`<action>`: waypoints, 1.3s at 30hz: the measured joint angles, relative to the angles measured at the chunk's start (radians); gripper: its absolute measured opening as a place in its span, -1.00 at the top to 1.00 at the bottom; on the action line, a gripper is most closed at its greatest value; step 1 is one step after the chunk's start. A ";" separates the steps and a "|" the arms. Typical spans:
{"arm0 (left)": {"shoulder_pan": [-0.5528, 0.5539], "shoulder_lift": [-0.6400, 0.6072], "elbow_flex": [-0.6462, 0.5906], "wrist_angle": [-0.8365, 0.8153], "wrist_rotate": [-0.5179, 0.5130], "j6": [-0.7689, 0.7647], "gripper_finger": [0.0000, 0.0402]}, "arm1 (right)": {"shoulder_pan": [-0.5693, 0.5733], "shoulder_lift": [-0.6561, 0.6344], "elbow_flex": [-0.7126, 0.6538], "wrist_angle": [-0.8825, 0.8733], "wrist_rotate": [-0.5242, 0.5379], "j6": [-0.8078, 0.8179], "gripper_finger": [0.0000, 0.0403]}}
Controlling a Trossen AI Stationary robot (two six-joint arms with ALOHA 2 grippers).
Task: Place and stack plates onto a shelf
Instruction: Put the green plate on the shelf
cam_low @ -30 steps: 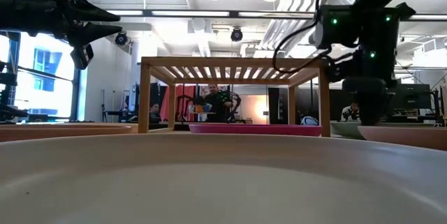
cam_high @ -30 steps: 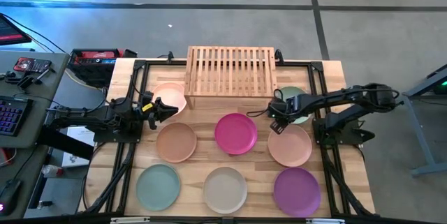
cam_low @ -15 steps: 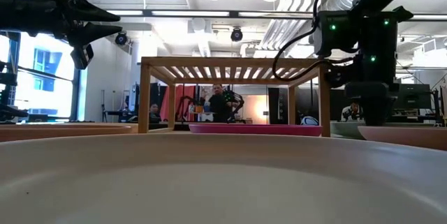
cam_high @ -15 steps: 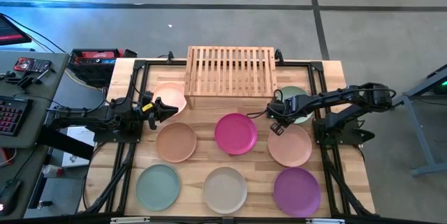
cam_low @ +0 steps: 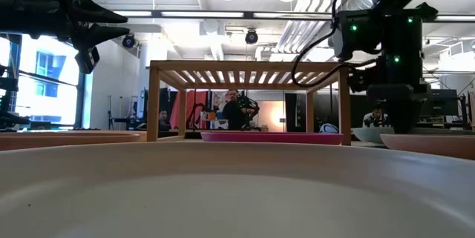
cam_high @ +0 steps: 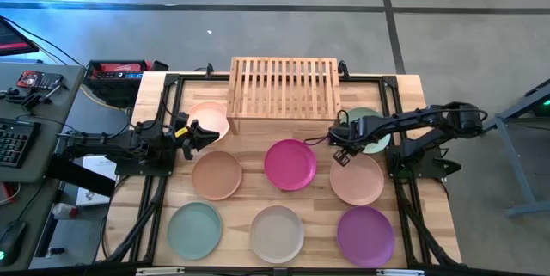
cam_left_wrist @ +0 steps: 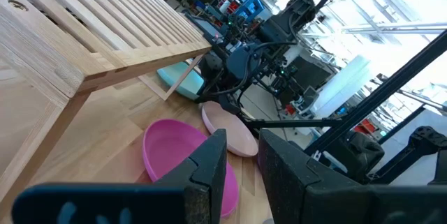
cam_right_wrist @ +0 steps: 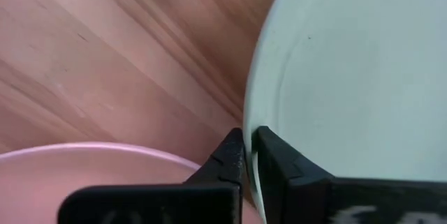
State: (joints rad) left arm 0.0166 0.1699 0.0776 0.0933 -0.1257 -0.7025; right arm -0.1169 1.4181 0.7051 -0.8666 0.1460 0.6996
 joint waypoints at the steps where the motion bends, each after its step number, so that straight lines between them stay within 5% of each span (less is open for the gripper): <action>1: 0.000 0.000 0.000 0.000 0.000 0.000 0.63 | 0.000 0.000 0.013 -0.012 0.000 0.002 0.99; 26: 0.000 0.000 0.000 0.000 0.000 0.000 0.63 | 0.013 0.000 0.307 -0.381 0.076 0.113 1.00; 39: 0.000 0.000 0.000 -0.027 0.000 0.000 0.63 | 0.032 0.000 0.518 -0.611 0.232 0.175 1.00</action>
State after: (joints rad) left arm 0.0163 0.1699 0.0776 0.0662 -0.1257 -0.7029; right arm -0.0850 1.4185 1.2233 -1.4773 0.3779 0.8745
